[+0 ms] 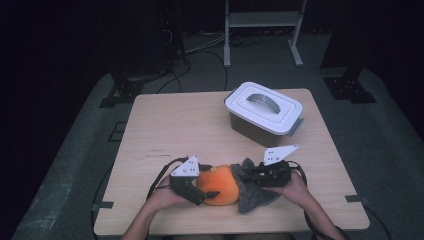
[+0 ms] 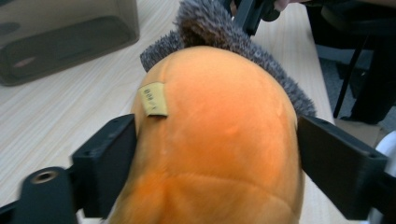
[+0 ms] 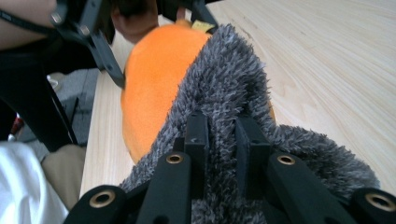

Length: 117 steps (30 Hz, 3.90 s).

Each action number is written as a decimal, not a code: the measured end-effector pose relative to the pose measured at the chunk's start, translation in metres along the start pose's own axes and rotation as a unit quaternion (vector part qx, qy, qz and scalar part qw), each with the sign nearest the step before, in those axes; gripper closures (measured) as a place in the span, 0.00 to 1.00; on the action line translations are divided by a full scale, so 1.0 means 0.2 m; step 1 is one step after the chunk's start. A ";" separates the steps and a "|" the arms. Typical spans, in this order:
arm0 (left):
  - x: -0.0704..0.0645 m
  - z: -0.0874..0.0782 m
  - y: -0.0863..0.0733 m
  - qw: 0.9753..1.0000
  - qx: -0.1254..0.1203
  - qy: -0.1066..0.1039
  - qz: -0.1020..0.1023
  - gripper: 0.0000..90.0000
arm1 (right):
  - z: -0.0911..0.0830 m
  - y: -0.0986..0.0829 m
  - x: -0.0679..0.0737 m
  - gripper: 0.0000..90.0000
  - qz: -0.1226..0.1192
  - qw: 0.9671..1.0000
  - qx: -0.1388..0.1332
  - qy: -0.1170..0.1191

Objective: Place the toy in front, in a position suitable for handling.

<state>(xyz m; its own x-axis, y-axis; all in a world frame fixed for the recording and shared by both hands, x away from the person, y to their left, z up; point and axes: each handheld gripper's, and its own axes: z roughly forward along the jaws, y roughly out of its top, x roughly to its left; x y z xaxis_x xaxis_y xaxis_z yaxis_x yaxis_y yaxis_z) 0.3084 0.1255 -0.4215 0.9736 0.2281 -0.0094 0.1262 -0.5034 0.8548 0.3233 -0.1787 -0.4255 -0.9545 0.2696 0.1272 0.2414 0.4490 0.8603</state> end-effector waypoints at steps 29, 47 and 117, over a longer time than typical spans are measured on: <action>-0.01 -0.01 -0.02 1.000 -0.008 0.011 0.022 0.21 | -0.08 0.07 0.03 0.84 -0.016 0.999 -0.050 -0.006; -0.02 0.00 -0.01 0.999 0.022 0.007 0.034 0.35 | -0.02 0.07 0.05 0.84 -0.026 0.999 -0.027 0.007; -0.15 0.07 0.09 0.993 0.044 0.015 0.105 0.32 | -0.05 0.15 0.11 0.86 -0.061 0.998 -0.002 0.026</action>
<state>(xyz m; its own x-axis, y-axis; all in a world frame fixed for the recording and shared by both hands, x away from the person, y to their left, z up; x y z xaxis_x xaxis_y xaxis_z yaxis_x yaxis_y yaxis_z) 0.2844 0.0978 -0.4125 0.9741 0.1343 0.1820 -0.0628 -0.6127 0.7878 0.3076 -0.1683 -0.3914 -0.9845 0.1690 0.0466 0.1223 0.4716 0.8733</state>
